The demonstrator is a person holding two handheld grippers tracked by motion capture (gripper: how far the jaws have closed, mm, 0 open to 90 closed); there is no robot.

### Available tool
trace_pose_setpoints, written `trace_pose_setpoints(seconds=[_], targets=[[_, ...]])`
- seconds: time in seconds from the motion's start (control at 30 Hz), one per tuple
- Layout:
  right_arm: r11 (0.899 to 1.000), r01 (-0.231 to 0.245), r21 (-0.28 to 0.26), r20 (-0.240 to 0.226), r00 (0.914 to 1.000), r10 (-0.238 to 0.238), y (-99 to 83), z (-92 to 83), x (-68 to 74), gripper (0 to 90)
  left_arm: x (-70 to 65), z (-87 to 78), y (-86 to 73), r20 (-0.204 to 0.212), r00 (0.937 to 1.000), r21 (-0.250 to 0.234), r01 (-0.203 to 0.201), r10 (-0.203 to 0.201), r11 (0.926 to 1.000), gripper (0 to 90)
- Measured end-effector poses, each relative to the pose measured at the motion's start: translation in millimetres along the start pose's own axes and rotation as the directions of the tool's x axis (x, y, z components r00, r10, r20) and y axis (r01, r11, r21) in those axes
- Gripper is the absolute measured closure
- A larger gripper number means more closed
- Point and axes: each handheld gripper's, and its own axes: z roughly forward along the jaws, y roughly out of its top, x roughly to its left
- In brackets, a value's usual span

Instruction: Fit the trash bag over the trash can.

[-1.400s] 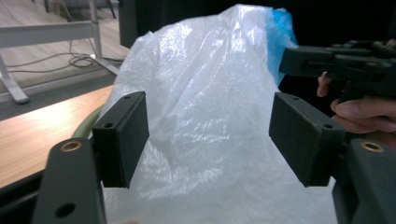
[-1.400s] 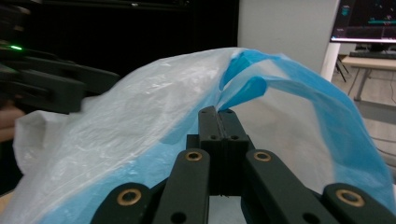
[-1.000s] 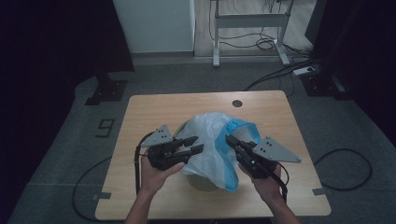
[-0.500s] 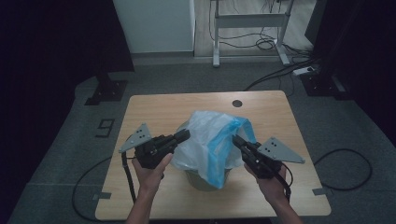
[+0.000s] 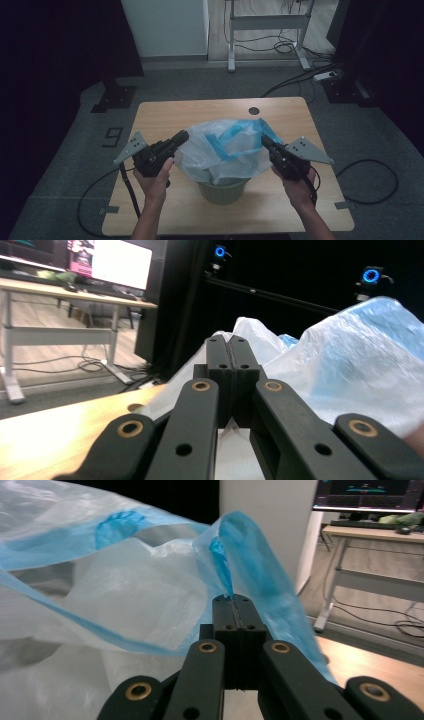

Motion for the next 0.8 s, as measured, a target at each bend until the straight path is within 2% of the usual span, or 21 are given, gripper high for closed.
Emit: trace_pose_setpoints(seconds=[0.23,0.4,0.53,0.8], targets=[[0.999,0.008,-0.034,0.059,0.9983,-0.006,30.9,15.6,-22.2,88.9,13.4,12.6,13.4,-0.01,0.9997,-0.018,-0.024,0.024,0.9995,89.9],[0.997,-0.001,-0.083,0.091,0.9958,0.008,45.5,9.4,-34.2,88.9,11.9,10.3,6.9,0.007,0.9991,0.001,-0.043,0.043,0.9991,89.9],[0.996,-0.018,-0.089,0.091,0.9955,0.026,35.1,-3.4,-36.7,88.9,8.7,-1.7,-10.6,0.04,0.998,0.036,-0.05,0.049,0.9981,89.9],[0.997,-0.029,-0.076,0.035,0.9989,0.031,-4.1,-40.1,-22.7,88.8,0.6,-32.8,-37.2,0.051,0.9965,0.057,-0.069,0.066,0.996,89.9]])
